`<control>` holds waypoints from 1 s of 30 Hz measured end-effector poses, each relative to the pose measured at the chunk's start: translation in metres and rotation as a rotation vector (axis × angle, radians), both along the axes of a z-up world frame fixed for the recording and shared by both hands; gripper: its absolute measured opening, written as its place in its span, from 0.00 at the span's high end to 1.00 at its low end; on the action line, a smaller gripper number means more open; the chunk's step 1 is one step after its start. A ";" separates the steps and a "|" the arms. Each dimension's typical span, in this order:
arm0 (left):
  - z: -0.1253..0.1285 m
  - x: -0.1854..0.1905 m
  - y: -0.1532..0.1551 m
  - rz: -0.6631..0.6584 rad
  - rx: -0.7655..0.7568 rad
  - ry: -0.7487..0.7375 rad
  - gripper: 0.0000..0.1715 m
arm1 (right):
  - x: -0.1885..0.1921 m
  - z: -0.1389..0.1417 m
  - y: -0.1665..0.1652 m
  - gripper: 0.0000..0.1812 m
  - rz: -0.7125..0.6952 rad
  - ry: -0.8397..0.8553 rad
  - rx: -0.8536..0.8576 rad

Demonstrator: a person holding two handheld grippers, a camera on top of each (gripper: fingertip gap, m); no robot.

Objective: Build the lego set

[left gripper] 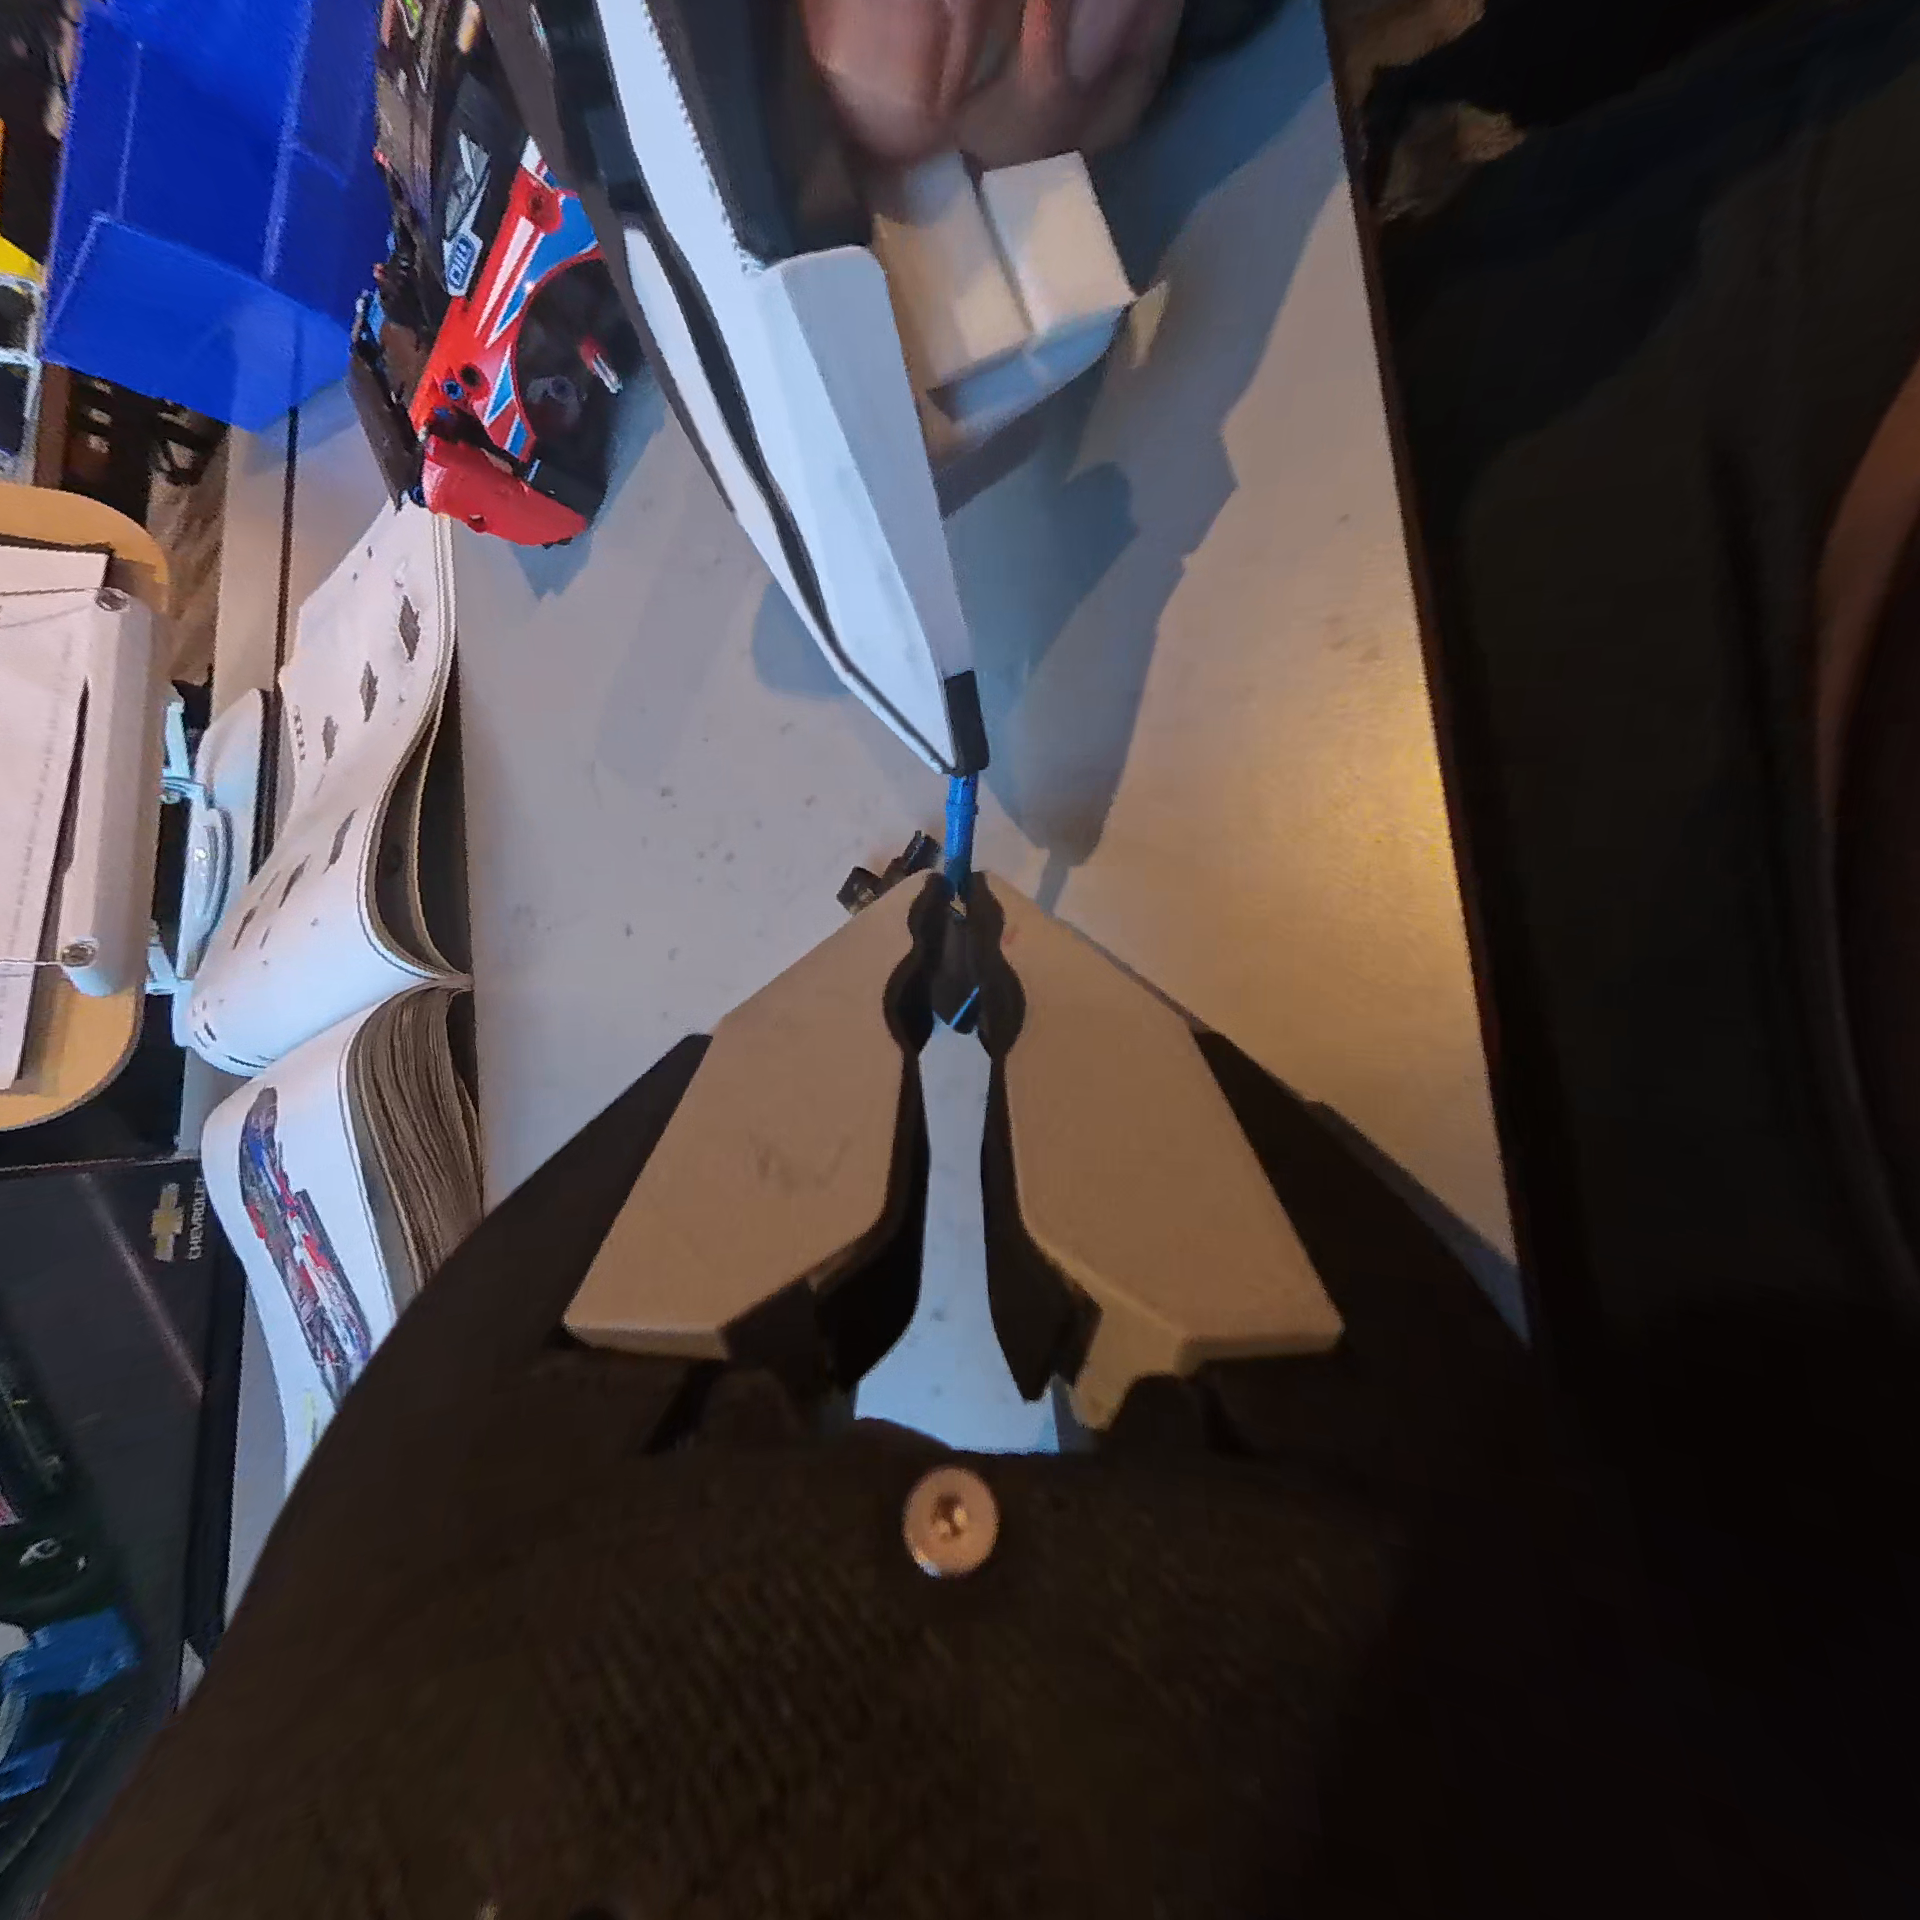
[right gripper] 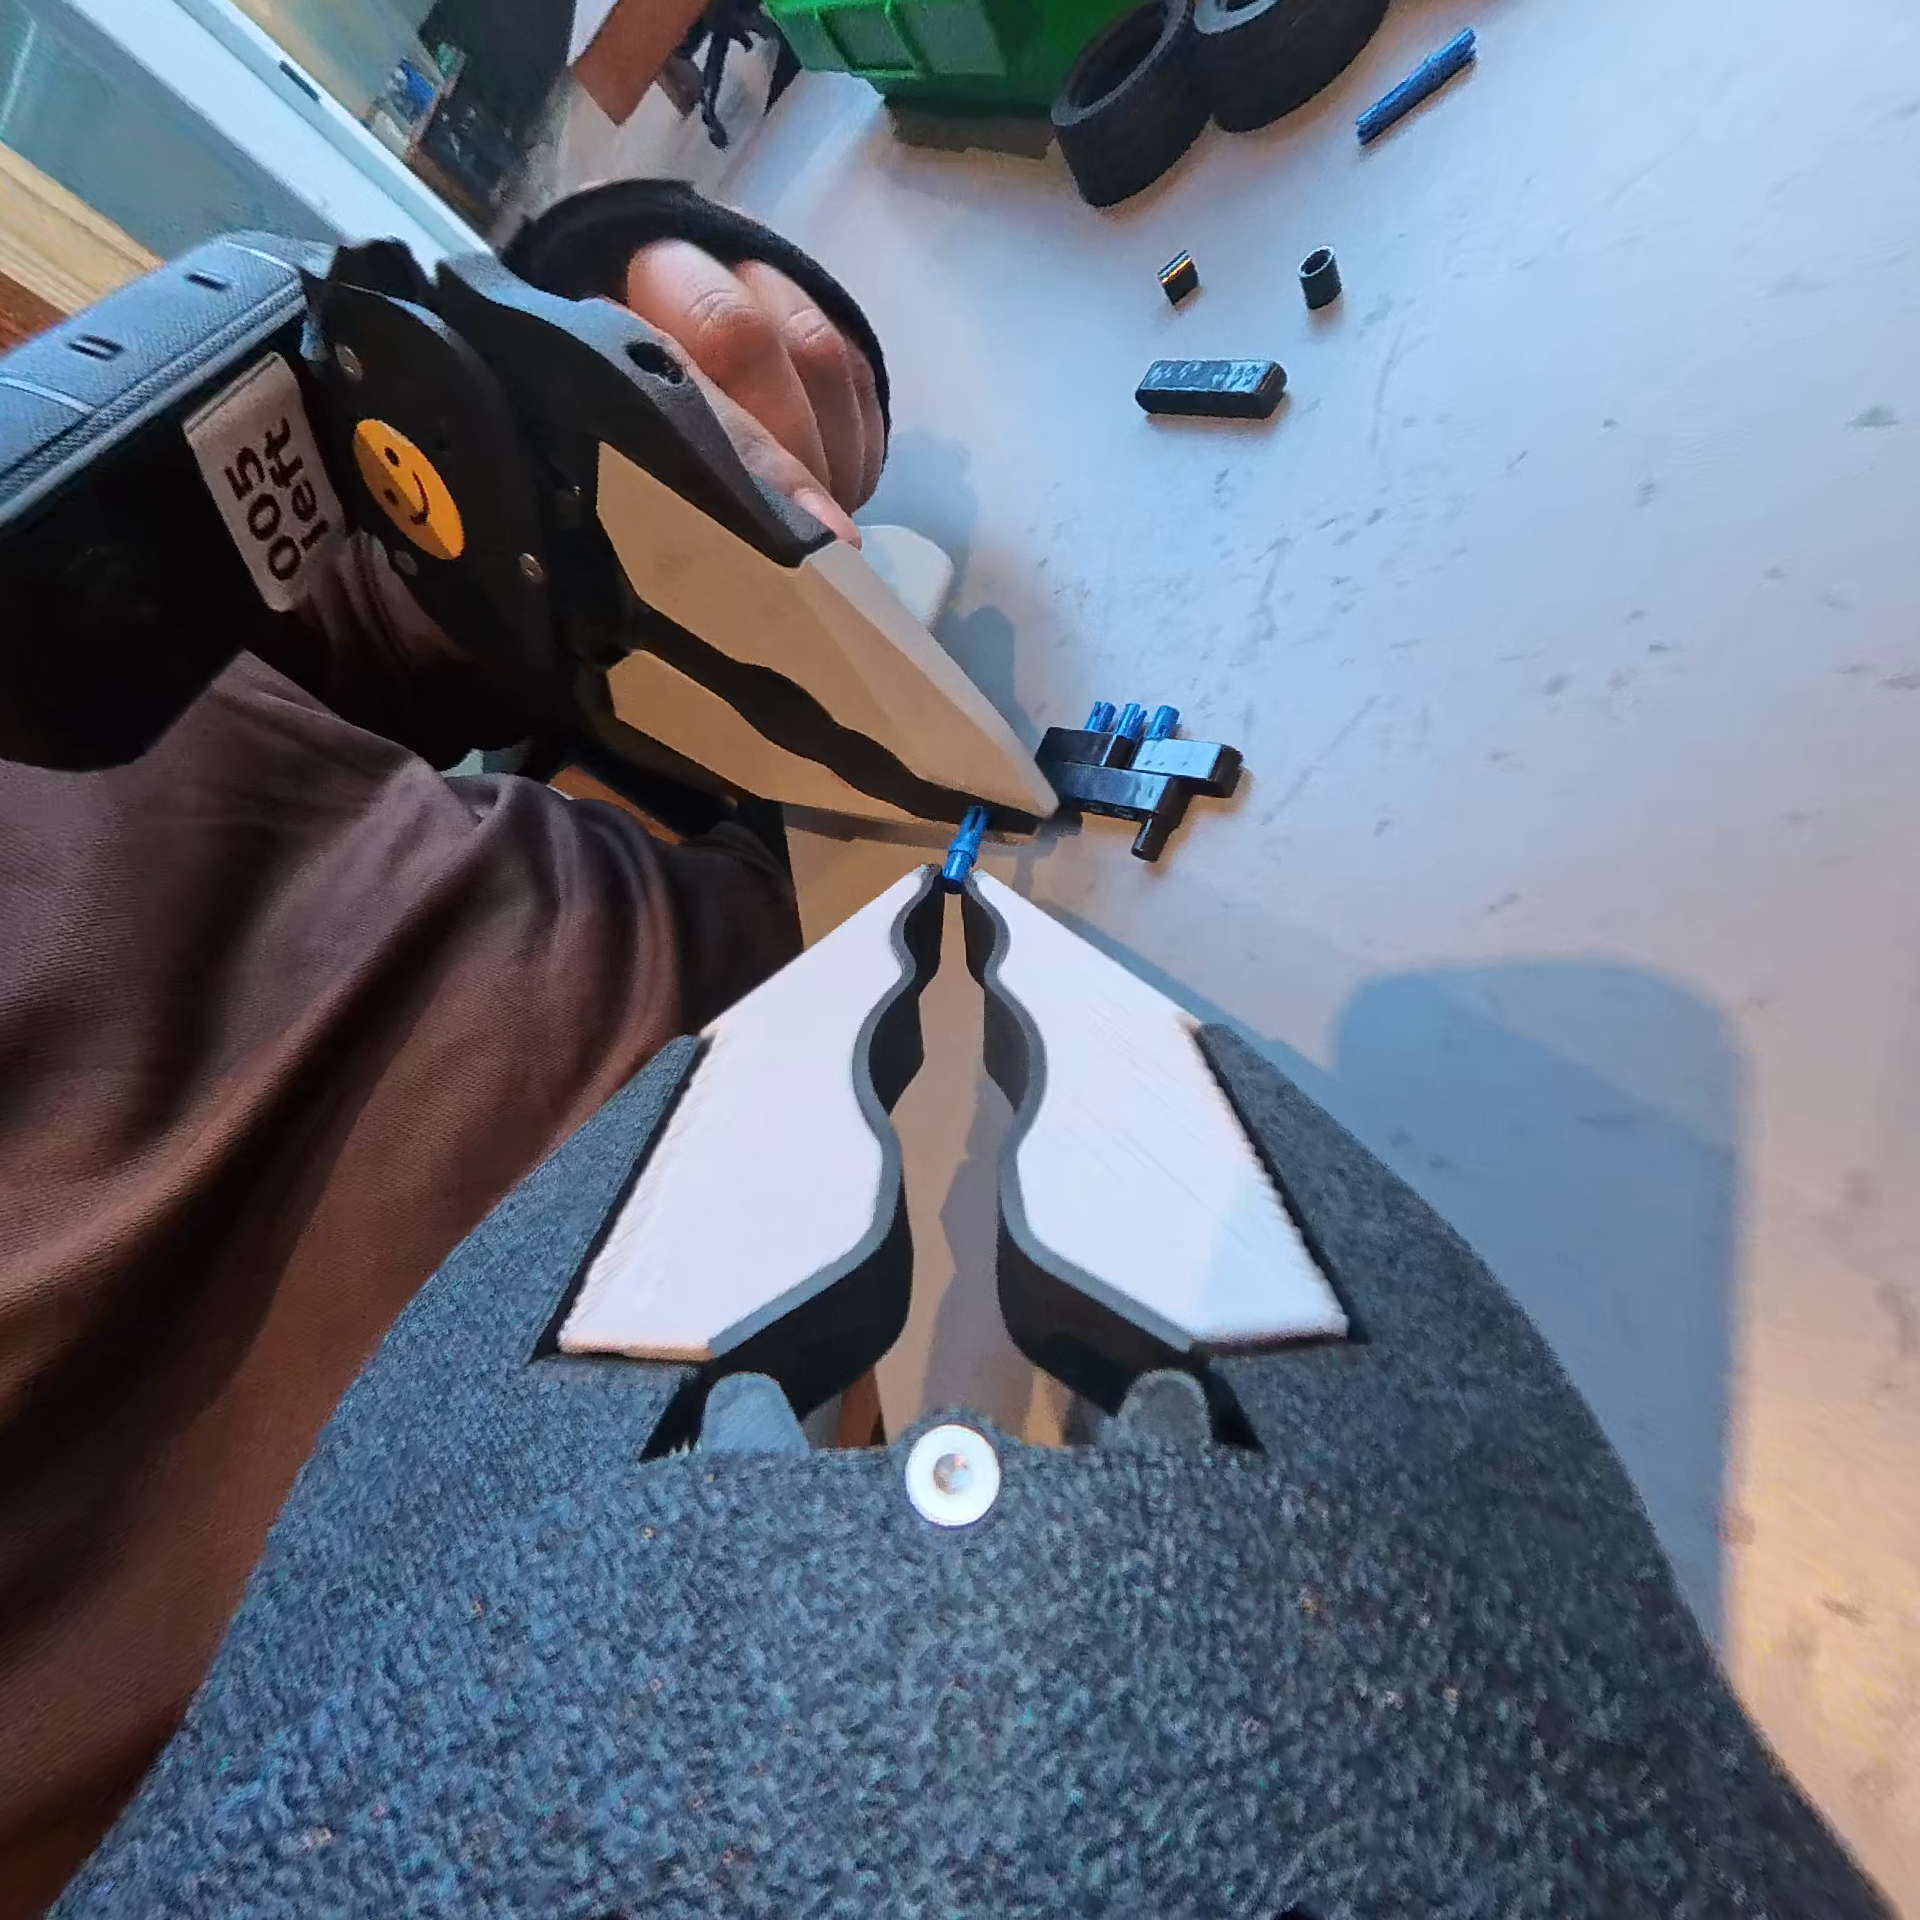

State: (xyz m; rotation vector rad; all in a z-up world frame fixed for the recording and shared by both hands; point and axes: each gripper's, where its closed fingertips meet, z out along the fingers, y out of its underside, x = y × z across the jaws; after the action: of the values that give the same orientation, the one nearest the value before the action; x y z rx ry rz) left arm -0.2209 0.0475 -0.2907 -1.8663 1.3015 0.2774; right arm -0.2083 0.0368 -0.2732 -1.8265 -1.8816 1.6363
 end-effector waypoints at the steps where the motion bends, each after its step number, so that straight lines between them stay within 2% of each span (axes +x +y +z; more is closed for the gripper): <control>1: -0.001 0.000 0.000 0.004 -0.003 -0.001 0.99 | 0.000 -0.001 0.001 0.98 -0.003 0.000 0.017; 5: -0.005 -0.003 0.001 0.016 -0.018 0.003 0.99 | -0.002 -0.004 0.002 0.97 -0.019 0.012 0.131; 7: -0.005 -0.004 0.002 0.026 -0.028 -0.016 0.99 | -0.004 -0.003 0.002 0.92 -0.018 0.030 0.206; 9: -0.005 -0.005 0.003 0.031 -0.028 -0.030 1.00 | -0.005 -0.002 0.000 0.91 -0.020 0.052 0.303; 13: -0.006 -0.002 0.001 0.025 -0.062 -0.059 1.00 | -0.004 -0.007 0.005 0.98 -0.027 0.058 0.559; 19: -0.009 -0.003 -0.003 0.043 -0.123 -0.083 1.00 | -0.004 -0.008 0.004 0.98 -0.026 0.065 0.755; 25: -0.007 -0.001 -0.006 0.043 -0.127 -0.062 1.00 | -0.003 -0.005 0.001 1.00 -0.022 0.069 0.869; 30: -0.002 0.008 -0.014 0.029 -0.221 -0.210 0.99 | 0.004 -0.006 -0.002 1.00 -0.051 0.066 0.854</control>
State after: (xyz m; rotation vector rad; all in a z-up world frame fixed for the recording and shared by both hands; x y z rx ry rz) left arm -0.2130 0.0335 -0.2931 -2.0385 1.2004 -0.0506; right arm -0.2045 0.0347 -0.2788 -1.3932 -2.0098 0.6569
